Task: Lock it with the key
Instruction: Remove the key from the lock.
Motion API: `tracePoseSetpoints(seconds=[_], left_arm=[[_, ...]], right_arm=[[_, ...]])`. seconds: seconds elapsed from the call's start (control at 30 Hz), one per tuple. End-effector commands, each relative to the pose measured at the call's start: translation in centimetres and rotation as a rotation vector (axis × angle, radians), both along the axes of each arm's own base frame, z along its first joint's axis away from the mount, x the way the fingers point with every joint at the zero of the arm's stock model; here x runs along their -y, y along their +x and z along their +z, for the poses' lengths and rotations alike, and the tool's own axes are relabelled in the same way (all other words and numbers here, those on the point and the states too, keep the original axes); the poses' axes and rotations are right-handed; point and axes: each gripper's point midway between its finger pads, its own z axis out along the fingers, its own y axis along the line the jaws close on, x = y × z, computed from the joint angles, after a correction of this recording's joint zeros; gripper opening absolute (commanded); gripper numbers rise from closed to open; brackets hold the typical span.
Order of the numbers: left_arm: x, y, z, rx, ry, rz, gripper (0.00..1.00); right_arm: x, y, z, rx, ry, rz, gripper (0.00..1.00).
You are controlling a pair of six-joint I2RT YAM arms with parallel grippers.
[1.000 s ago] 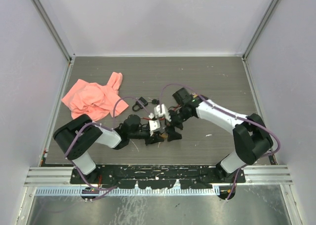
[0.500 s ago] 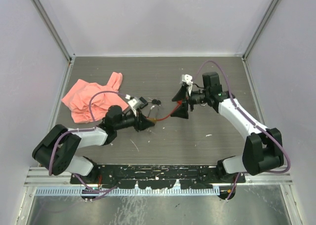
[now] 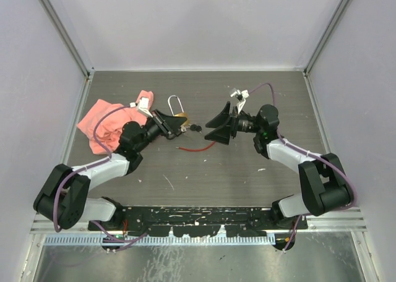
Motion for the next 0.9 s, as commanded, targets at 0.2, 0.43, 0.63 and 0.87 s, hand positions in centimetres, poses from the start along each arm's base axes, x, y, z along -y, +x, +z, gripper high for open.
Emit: tracePoseSetpoints(seconds=[0.2, 0.43, 0.63, 0.87], left_arm=[[2.4, -1.5, 11.1, 0.194, -0.344, 0.021, 0.0], [4.7, -2.2, 12.4, 0.206, -0.429, -0.031, 0.0], [5.4, -2.3, 12.6, 0.216, -0.463, -0.048, 0.0], [5.7, -2.3, 12.1, 0.216, -0.477, -0.059, 0.0]], right_arm=[[-2.0, -0.7, 2.3, -0.091, 0.102, -0.002, 0.99], [-2.0, -0.2, 2.2, -0.136, 0.105, -0.03, 0.92], [-1.9, -0.5, 2.9, -0.142, 0.118, -0.033, 0.6], [-2.0, -0.4, 3.0, -0.166, 0.12, -0.03, 0.32]])
